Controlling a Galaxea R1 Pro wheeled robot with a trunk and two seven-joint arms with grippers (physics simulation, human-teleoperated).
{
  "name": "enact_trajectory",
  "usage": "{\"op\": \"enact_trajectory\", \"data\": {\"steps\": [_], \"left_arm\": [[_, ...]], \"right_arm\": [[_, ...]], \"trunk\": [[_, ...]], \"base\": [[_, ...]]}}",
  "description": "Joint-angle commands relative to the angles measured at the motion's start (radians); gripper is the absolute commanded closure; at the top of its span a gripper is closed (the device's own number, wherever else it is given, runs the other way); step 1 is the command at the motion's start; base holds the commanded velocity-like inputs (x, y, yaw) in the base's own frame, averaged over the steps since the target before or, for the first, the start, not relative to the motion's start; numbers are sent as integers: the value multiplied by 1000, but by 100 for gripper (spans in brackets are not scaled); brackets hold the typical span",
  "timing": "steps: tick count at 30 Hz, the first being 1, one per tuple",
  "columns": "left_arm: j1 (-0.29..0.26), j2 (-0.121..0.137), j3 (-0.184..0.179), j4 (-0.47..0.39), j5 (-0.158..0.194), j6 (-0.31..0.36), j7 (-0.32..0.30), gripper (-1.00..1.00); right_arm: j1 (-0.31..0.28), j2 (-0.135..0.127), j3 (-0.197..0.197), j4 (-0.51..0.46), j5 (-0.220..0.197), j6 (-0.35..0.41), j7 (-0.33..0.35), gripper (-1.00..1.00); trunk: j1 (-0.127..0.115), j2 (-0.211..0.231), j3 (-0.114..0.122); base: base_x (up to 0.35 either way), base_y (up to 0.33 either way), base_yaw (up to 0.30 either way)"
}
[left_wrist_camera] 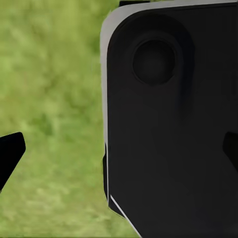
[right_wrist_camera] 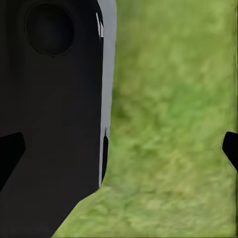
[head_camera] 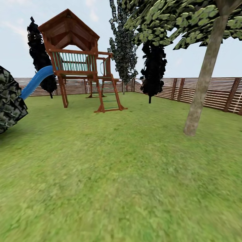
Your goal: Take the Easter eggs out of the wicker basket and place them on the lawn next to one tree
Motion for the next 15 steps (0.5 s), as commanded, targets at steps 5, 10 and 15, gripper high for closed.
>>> {"op": "enact_trajectory", "data": {"steps": [5, 10, 15], "left_arm": [[0, 0, 1, -2, -1, 1, 0, -100], [1, 0, 1, -2, 0, 1, 0, -100], [0, 0, 1, -2, -1, 1, 0, -100]], "right_arm": [[-1, 0, -1, 1, 8, 1, -1, -100], [-1, 0, -1, 0, 8, 0, -1, -100], [-1, 0, -1, 1, 8, 1, -1, -100]], "trunk": [[1, 0, -1], [1, 0, -1], [1, 0, -1]], "base": [[294, -149, 0], [294, -149, 0], [294, -149, 0]]}}
